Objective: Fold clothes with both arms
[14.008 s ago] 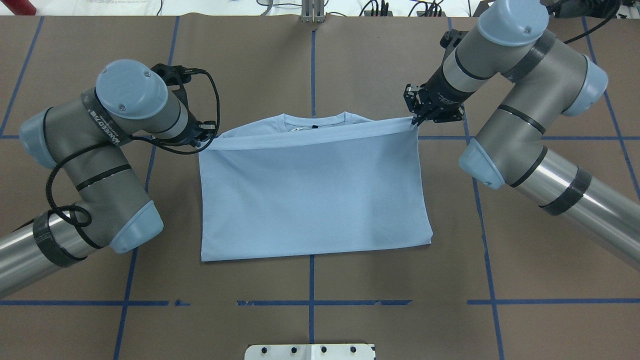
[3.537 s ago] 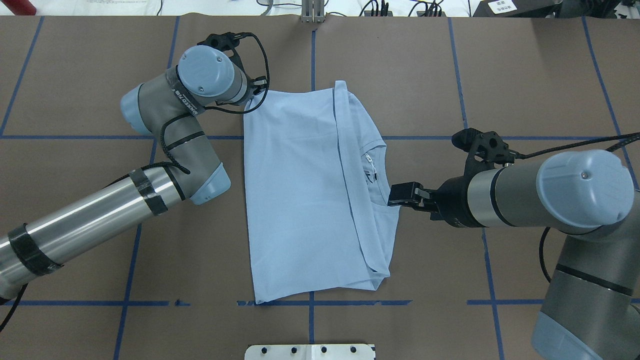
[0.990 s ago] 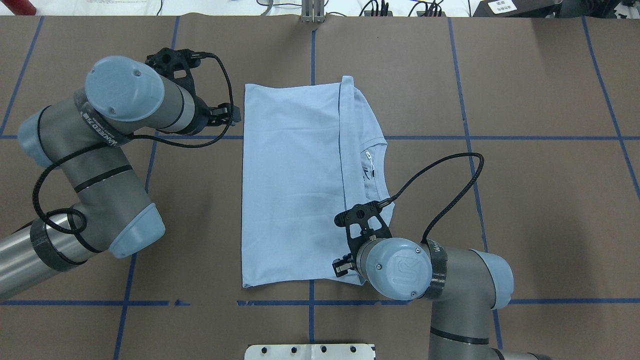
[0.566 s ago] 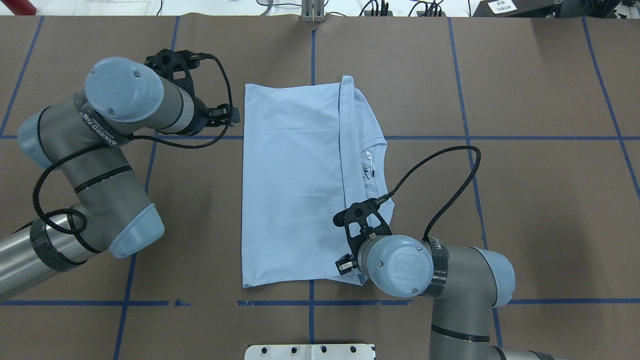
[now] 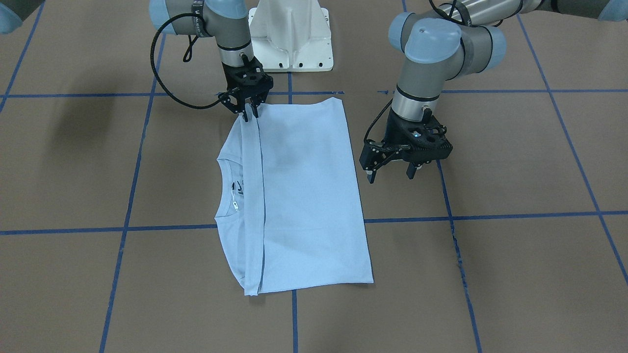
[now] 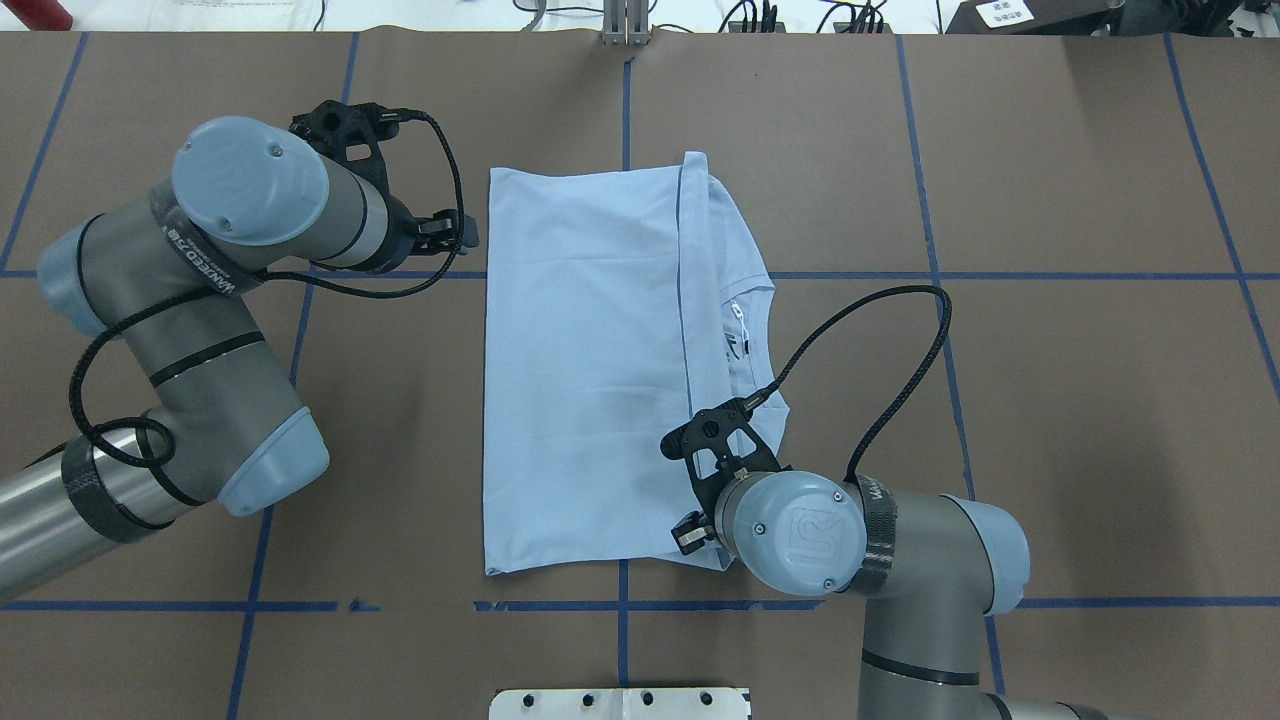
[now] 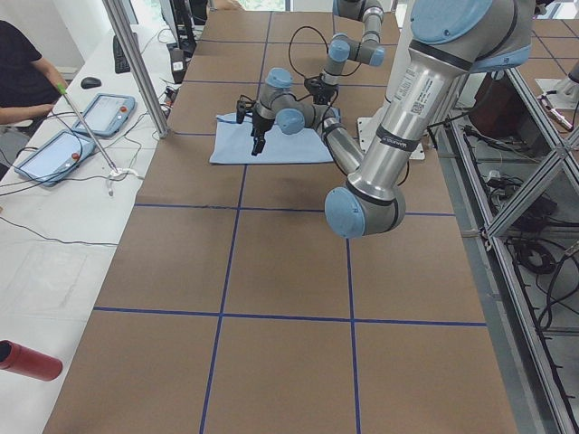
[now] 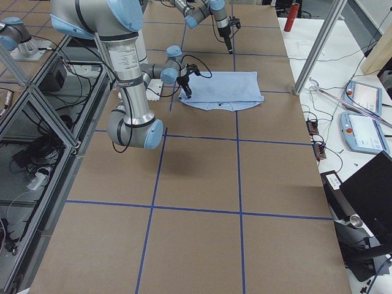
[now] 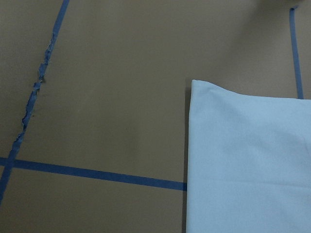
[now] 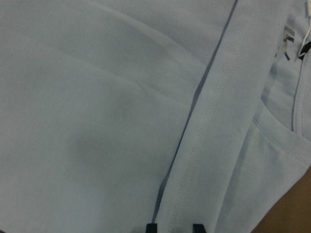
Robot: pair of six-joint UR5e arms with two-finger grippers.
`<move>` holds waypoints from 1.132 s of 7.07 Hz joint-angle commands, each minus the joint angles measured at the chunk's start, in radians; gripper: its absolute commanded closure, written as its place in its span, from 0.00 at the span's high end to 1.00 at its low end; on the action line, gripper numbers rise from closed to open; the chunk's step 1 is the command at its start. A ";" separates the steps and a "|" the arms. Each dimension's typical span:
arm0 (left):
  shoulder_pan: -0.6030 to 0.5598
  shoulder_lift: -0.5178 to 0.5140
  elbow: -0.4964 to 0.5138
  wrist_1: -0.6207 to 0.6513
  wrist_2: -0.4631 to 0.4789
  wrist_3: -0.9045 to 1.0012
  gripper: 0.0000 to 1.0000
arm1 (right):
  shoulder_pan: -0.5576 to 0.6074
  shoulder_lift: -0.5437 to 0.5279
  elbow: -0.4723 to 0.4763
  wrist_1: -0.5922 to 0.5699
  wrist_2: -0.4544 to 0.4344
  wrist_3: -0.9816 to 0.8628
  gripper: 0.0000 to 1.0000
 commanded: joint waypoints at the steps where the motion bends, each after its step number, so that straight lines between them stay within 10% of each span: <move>1: 0.001 0.000 0.001 0.001 0.000 0.000 1.00 | 0.000 0.008 -0.001 0.003 -0.001 -0.005 0.36; 8: 0.001 -0.001 0.006 -0.001 0.000 -0.005 1.00 | -0.019 0.012 -0.011 -0.006 -0.013 -0.005 0.36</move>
